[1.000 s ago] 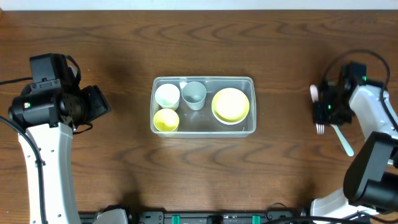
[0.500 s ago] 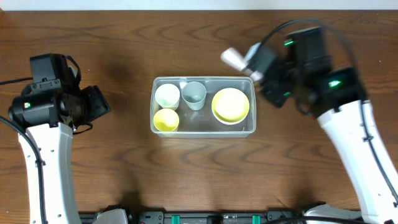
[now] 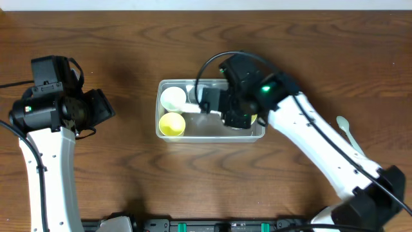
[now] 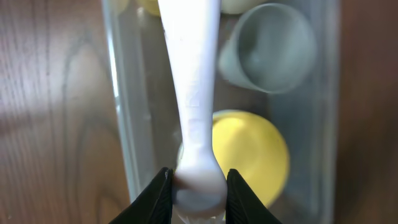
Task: Pack container
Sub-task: 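Carry the white fork into the container's front edge and release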
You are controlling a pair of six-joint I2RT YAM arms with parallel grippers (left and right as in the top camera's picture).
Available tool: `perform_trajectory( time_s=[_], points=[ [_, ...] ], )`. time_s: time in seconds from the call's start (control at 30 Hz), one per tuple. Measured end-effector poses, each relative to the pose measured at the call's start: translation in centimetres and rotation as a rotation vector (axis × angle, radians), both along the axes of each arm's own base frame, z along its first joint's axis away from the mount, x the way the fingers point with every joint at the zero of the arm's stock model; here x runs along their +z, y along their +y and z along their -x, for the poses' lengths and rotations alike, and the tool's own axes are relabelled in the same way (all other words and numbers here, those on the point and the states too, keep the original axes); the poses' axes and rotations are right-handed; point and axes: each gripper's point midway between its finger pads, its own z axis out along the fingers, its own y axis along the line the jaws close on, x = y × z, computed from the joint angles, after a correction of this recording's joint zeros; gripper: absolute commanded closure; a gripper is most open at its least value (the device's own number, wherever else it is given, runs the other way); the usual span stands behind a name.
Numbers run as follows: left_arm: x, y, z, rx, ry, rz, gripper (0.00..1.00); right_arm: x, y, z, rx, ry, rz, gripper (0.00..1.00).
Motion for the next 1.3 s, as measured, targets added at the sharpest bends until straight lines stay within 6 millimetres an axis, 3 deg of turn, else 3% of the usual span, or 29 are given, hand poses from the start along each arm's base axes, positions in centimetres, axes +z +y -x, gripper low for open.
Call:
perform_trajectory(
  time_s=[0.27,0.5,0.7,0.93,1.13,1.3],
  points=[
    [0.0,0.0,0.0,0.0,0.0,0.0,0.32,-3.5,-0.1,1.1,0.019,0.079,0.063,0.88],
    [0.0,0.0,0.0,0.0,0.0,0.0,0.32,-5.2,-0.8,2.0,0.02,0.116,0.091,0.76],
    [0.0,0.0,0.0,0.0,0.0,0.0,0.32,-5.3,-0.7,1.9,0.01,0.114,0.087,0.57],
    [0.0,0.0,0.0,0.0,0.0,0.0,0.32,-5.3,-0.7,1.9,0.01,0.115,0.087,0.48],
    [0.0,0.0,0.0,0.0,0.0,0.0,0.32,-5.2,-0.6,1.8,0.011,0.108,0.082,0.46],
    [0.0,0.0,0.0,0.0,0.0,0.0,0.32,-4.3,0.2,-0.5,-0.085,0.035,0.017,0.41]
  ],
)
